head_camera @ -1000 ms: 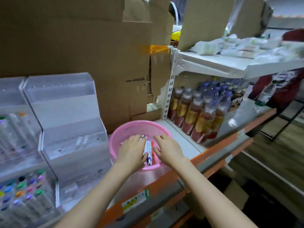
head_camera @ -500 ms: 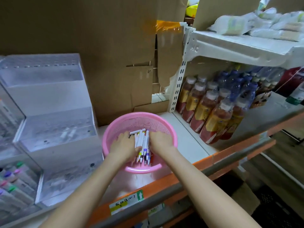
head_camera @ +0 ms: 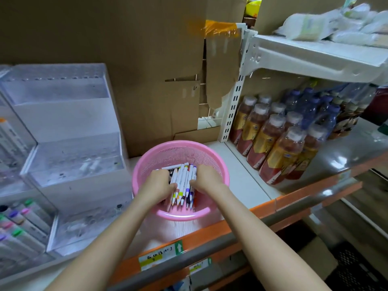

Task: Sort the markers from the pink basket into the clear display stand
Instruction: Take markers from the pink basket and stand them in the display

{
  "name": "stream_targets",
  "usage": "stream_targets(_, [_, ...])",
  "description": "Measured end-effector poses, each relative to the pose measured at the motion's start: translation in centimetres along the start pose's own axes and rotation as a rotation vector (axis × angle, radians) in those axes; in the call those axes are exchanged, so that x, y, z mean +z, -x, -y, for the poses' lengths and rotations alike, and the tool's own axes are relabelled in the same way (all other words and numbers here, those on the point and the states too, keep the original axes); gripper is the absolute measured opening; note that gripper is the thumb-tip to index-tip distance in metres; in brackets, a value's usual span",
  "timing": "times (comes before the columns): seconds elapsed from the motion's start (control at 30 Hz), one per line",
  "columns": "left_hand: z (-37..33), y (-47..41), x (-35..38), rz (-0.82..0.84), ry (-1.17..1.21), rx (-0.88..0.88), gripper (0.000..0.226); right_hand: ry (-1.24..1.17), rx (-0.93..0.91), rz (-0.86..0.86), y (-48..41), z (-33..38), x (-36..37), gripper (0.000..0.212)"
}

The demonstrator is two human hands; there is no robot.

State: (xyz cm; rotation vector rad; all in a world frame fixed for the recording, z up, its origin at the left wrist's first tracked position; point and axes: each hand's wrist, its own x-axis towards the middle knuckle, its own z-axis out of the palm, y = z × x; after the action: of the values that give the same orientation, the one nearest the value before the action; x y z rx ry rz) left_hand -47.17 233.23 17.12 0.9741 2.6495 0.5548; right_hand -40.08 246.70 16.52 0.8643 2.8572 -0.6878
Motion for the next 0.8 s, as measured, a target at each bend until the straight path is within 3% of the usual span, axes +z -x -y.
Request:
stream_targets(0.03, [0.0, 0.1, -0.1, -0.007, 0.012, -0.007, 0.012, -0.013, 0.003, -0.004, 0.0, 0.0, -0.1, 0.007])
stream_targets(0.13, [0.1, 0.3, -0.1, -0.028, 0.039, -0.018, 0.015, -0.057, 0.024, -0.022, 0.3, -0.1, -0.1, 0.024])
stream_targets(0.27, [0.3, 0.0, -0.2, -0.039, 0.119, -0.061, 0.018, -0.058, 0.008, -0.049, 0.0, -0.2, 0.1, 0.023])
stream_targets(0.37, [0.2, 0.0, -0.2, -0.06, 0.159, -0.041, 0.008, -0.085, 0.021, -0.041, -0.1, -0.2, 0.1, 0.023])
stream_targets(0.5, [0.4, 0.2, -0.3, -0.152, 0.256, 0.021, 0.041, -0.136, 0.009, -0.093, 0.2, -0.1, -0.4, 0.016])
stream_targets(0.63, [0.5, 0.5, -0.6, -0.227, 0.342, 0.076, 0.056, -0.28, -0.119, -0.157, 0.8, 0.3, -0.7, 0.067])
stream_targets(0.8, [0.4, 1.1, -1.2, -0.342, 0.431, 0.134, 0.049, -0.294, -0.215, -0.251, 1.9, 0.7, -1.8, 0.066])
